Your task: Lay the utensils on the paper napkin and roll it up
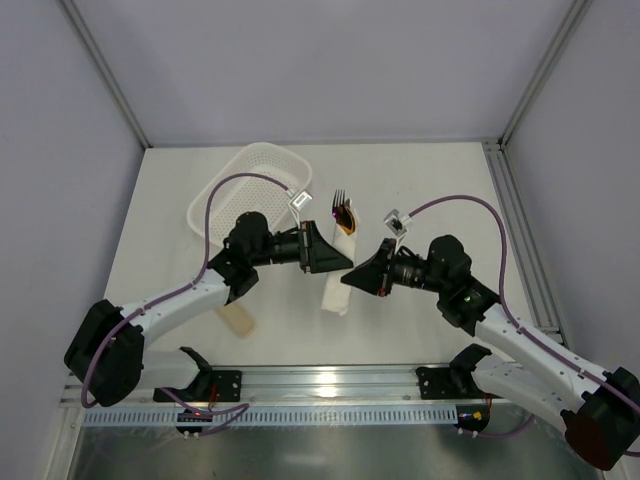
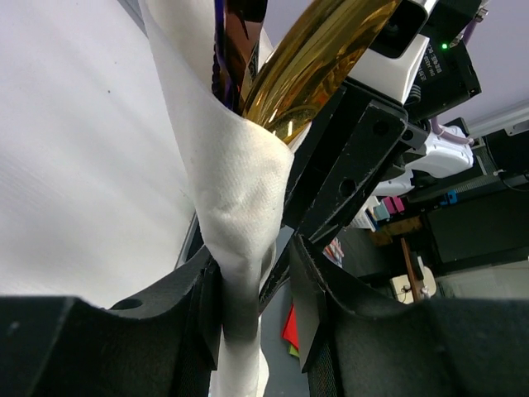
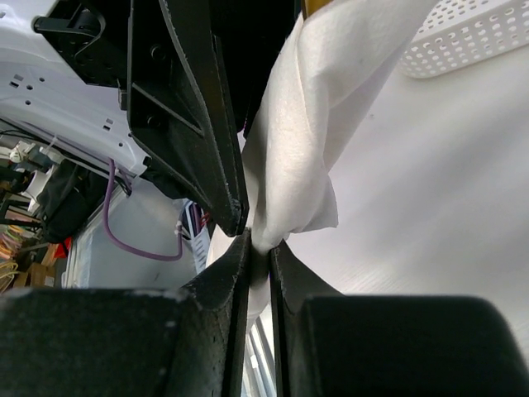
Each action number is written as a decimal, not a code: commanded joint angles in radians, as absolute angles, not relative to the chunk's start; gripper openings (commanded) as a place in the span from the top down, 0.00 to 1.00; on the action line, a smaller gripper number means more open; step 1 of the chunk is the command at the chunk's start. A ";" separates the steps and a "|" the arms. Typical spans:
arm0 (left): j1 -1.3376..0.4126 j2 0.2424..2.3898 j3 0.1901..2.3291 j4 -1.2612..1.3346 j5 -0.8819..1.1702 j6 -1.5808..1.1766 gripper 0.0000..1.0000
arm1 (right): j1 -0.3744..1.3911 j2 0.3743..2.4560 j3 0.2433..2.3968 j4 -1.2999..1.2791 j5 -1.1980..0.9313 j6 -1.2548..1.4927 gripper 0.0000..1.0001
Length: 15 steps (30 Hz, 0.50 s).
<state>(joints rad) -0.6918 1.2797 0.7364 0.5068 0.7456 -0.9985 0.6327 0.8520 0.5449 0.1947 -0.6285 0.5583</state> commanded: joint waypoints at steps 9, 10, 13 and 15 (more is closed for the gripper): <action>-0.698 1.241 0.796 0.543 0.778 -0.974 0.48 | 0.643 0.778 0.509 0.379 -0.647 0.591 0.96; -0.698 1.241 0.799 0.535 0.776 -0.973 0.47 | 0.643 0.779 0.508 0.380 -0.644 0.592 0.96; -0.701 1.253 0.810 0.511 0.782 -0.959 0.45 | 0.643 0.776 0.511 0.391 -0.643 0.595 0.96; -0.707 1.261 0.822 0.474 0.782 -0.942 0.44 | 0.643 0.776 0.511 0.402 -0.641 0.600 0.96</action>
<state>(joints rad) -0.6998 1.2671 0.7719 0.4950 0.7700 -0.9802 0.6331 0.8021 0.5007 0.2764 -0.6300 0.5884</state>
